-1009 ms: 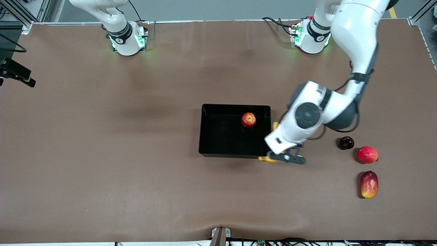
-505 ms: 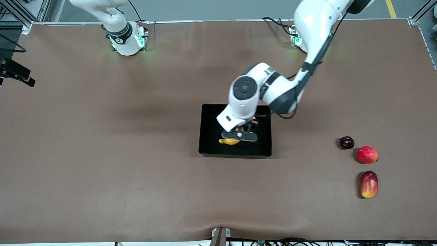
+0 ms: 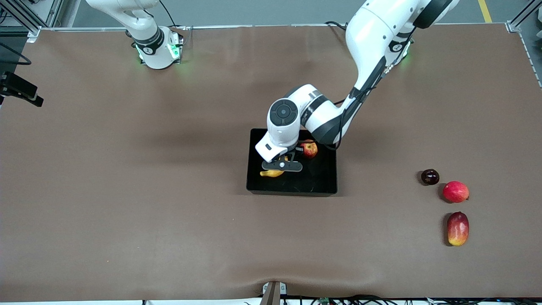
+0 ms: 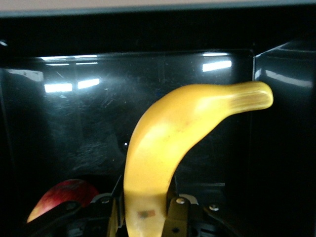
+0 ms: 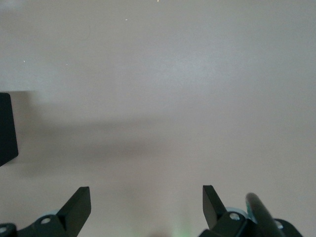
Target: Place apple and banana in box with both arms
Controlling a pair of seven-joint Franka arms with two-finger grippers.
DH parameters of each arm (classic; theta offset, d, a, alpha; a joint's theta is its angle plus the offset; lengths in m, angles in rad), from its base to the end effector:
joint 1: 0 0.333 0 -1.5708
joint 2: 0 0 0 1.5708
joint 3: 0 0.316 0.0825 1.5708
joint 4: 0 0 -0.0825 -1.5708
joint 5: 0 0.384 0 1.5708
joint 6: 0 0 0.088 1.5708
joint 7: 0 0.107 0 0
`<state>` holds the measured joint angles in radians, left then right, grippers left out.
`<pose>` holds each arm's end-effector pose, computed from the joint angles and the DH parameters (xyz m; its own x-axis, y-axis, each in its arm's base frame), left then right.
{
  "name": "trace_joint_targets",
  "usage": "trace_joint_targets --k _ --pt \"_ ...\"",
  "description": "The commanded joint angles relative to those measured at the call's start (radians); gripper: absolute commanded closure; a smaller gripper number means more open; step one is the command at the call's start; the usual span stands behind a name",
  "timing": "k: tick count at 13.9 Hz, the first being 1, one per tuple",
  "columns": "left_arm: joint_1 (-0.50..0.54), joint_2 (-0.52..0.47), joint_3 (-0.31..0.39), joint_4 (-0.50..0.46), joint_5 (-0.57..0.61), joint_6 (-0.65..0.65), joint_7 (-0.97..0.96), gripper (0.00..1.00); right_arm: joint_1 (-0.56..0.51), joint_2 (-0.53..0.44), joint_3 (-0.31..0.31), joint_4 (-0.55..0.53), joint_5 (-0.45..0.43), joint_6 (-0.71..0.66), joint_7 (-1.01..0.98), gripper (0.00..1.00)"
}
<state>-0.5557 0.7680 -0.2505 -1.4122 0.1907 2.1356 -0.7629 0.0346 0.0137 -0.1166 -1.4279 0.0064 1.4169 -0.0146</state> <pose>0.5333 -0.4926 0.2519 0.9964 -0.0810 -0.0235 -0.0811 -0.9967 -0.0026 0.5406 -0.0431 0.6700 0.9975 -0.0664 -0.0245 -0.0665 -0.9978 -0.0051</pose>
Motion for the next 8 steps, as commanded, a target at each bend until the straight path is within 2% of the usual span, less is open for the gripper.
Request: trace_joint_targets --k 1,5,6,7,8 --pt "-0.030 0.051 0.017 0.026 0.015 0.010 -0.007 1.00 -0.022 0.002 0.012 0.003 0.007 -0.009 -0.008 0.00" --pt "-0.032 0.096 0.019 0.029 0.016 0.063 -0.003 1.00 -0.028 0.002 0.012 0.003 0.007 -0.009 -0.008 0.00" --pt "-0.030 0.102 0.023 0.029 0.016 0.070 -0.001 0.97 -0.030 0.002 0.012 0.003 0.009 -0.009 -0.008 0.00" --pt "-0.029 0.102 0.028 0.029 0.016 0.081 -0.001 0.77 -0.030 0.002 0.012 0.003 0.009 -0.009 -0.007 0.00" --pt "-0.015 0.091 0.030 0.029 0.016 0.083 0.002 0.38 -0.030 0.002 0.011 0.003 0.009 -0.009 -0.008 0.00"
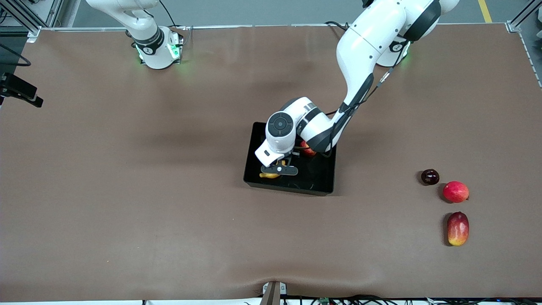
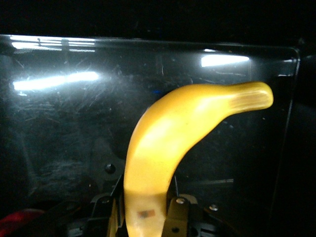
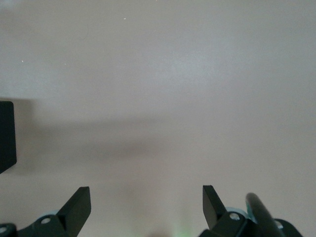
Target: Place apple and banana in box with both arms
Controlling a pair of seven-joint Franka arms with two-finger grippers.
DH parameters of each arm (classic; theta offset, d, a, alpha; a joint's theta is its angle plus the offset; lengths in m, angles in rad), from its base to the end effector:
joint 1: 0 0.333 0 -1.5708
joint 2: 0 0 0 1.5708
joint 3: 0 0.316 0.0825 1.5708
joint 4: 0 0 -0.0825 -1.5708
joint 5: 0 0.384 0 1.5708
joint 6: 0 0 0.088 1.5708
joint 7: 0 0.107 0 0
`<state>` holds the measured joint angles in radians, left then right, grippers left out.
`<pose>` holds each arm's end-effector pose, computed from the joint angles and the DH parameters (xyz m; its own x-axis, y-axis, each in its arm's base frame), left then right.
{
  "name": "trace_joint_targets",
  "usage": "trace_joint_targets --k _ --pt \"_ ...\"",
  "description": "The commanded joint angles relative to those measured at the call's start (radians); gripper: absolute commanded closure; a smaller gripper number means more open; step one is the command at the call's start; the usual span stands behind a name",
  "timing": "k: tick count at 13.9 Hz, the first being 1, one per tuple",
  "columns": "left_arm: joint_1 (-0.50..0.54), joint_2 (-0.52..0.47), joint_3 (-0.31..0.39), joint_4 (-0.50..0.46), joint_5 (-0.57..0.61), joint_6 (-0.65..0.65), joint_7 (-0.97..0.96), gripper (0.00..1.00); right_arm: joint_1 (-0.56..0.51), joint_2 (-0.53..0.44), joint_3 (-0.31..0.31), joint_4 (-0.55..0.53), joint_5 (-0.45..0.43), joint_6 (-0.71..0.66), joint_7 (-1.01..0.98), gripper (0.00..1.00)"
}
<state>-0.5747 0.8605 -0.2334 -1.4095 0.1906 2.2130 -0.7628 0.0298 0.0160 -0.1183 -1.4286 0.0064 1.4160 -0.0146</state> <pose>0.5281 -0.4963 0.1921 0.9954 -0.0862 -0.0417 -0.0863 -0.9963 -0.0014 0.5410 -0.0466 0.6684 0.9969 -0.0729 -0.0284 -0.0730 -0.9973 -0.0049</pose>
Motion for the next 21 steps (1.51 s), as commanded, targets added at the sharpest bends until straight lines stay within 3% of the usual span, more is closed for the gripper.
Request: trace_joint_targets --k 1,2,6,13,21 --pt "0.015 -0.012 0.013 0.029 0.016 0.005 -0.001 0.10 -0.025 -0.001 0.014 0.004 0.009 -0.008 -0.007 0.00" --pt "0.021 -0.032 0.013 0.029 0.016 0.005 -0.001 0.00 -0.025 -0.001 0.014 0.004 0.009 -0.008 -0.008 0.00" --pt "0.038 -0.182 0.058 0.030 0.018 -0.047 0.005 0.00 -0.025 -0.001 0.012 0.004 0.009 -0.008 -0.008 0.00" --pt "0.291 -0.471 0.063 0.024 0.018 -0.329 0.269 0.00 -0.036 0.001 0.012 0.004 0.009 -0.008 -0.008 0.00" --pt "0.495 -0.627 0.059 0.023 0.003 -0.524 0.453 0.00 -0.037 0.001 0.014 0.004 0.009 -0.008 -0.008 0.00"
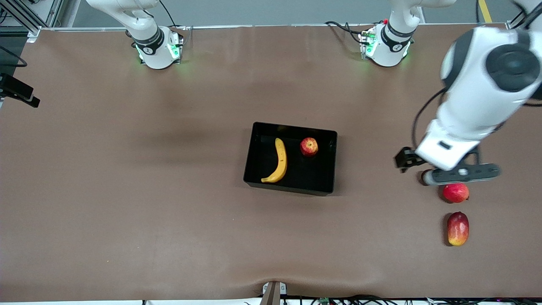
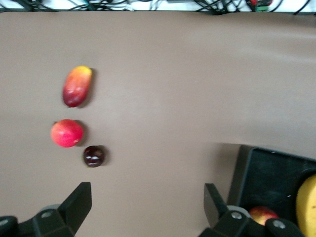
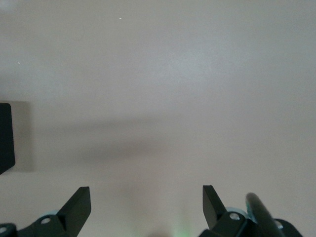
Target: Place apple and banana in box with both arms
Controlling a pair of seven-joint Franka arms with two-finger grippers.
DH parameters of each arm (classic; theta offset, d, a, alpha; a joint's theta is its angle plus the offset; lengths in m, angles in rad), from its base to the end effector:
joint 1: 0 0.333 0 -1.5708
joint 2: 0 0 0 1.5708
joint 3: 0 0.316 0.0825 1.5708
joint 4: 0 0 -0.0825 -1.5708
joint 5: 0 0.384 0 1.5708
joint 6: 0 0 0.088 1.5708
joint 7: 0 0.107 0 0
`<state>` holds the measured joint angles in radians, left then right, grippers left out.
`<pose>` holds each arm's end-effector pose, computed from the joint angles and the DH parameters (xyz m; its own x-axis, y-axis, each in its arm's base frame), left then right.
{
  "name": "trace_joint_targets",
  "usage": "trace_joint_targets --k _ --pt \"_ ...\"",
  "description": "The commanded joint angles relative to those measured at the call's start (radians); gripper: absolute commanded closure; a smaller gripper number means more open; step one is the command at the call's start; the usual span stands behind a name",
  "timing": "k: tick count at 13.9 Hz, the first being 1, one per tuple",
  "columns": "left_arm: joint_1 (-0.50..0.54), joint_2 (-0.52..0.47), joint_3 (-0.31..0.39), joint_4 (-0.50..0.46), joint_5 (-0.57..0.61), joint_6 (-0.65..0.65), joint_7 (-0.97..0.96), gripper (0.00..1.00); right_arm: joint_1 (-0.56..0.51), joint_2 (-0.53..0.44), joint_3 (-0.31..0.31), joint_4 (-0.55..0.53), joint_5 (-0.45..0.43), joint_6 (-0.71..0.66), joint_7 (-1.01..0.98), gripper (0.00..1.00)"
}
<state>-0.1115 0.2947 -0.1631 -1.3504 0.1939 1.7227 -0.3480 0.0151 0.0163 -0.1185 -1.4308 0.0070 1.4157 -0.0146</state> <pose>0.6394 -0.1454 0.5684 0.9908 0.0533 0.1246 0.0671 -0.9917 -0.1098 0.5403 -0.0546 0.6672 0.9957 -0.0876 -0.0312 -0.0878 -0.9961 -0.0055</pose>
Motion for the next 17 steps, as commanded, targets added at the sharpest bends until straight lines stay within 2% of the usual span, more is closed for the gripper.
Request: trace_joint_targets --k 1,7,11,15,17 --pt "0.045 -0.078 -0.012 -0.036 -0.001 -0.050 0.050 0.00 -0.021 0.001 0.014 0.006 0.008 -0.006 -0.008 0.00" --pt "0.088 -0.146 -0.013 -0.050 -0.002 -0.144 0.098 0.00 -0.024 0.002 0.014 0.006 0.008 -0.006 -0.008 0.00" --pt "0.093 -0.224 -0.004 -0.130 -0.060 -0.144 0.121 0.00 -0.024 0.002 0.013 0.006 0.008 -0.006 -0.008 0.00" --pt "0.095 -0.316 0.074 -0.222 -0.169 -0.138 0.210 0.00 -0.024 0.002 0.013 0.006 0.008 -0.006 -0.008 0.00" --pt "0.098 -0.341 0.082 -0.246 -0.177 -0.133 0.224 0.00 -0.024 0.002 0.013 0.006 0.008 -0.006 -0.008 0.00"
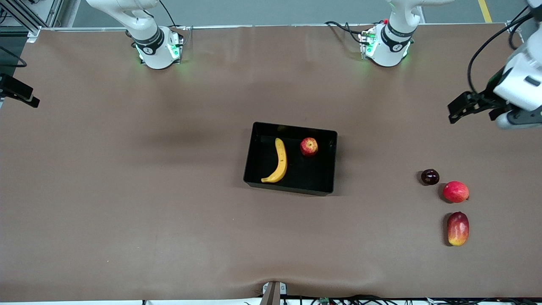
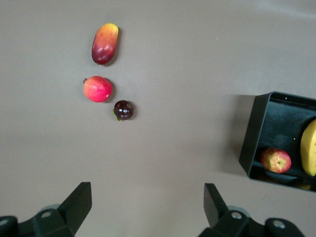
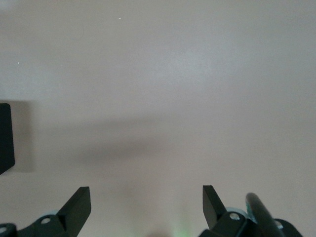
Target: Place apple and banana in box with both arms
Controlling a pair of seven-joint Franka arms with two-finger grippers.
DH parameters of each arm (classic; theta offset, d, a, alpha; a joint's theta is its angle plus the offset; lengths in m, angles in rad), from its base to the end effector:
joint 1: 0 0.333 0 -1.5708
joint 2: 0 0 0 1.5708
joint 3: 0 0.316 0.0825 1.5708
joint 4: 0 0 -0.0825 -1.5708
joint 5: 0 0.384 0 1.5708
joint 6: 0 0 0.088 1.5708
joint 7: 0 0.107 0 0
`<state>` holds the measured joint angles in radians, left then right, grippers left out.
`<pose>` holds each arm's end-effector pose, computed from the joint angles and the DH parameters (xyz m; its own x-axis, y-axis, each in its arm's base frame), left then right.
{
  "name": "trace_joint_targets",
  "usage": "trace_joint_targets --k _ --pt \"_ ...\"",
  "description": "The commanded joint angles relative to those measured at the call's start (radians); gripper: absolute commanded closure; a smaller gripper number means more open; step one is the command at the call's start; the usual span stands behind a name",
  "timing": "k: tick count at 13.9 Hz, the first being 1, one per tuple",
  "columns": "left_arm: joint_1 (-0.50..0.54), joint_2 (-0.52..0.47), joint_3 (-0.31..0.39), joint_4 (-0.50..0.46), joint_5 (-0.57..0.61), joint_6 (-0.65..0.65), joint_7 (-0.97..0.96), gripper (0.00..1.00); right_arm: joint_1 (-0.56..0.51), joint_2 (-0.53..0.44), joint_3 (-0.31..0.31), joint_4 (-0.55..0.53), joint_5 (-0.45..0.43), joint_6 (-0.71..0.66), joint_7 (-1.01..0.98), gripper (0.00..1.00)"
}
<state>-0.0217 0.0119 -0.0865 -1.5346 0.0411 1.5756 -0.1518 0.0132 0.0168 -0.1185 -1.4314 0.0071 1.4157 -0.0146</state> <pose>0.5564 -0.0557 0.6355 0.9985 0.0434 0.0349 0.0446 -0.9984 -0.0352 0.5404 -0.0556 0.6667 0.9955 -0.0895 -0.0323 -0.0897 -0.9960 -0.0055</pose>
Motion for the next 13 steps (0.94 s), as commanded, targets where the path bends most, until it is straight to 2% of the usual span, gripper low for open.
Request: trace_joint_targets --k 1,13 --pt "0.017 -0.064 0.005 -0.065 -0.024 0.014 0.035 0.00 -0.022 0.002 0.013 0.006 0.008 -0.006 -0.008 0.00" --pt "0.035 -0.064 -0.002 -0.039 -0.024 0.001 0.069 0.00 -0.027 0.006 0.014 0.006 0.008 -0.006 -0.008 0.00"
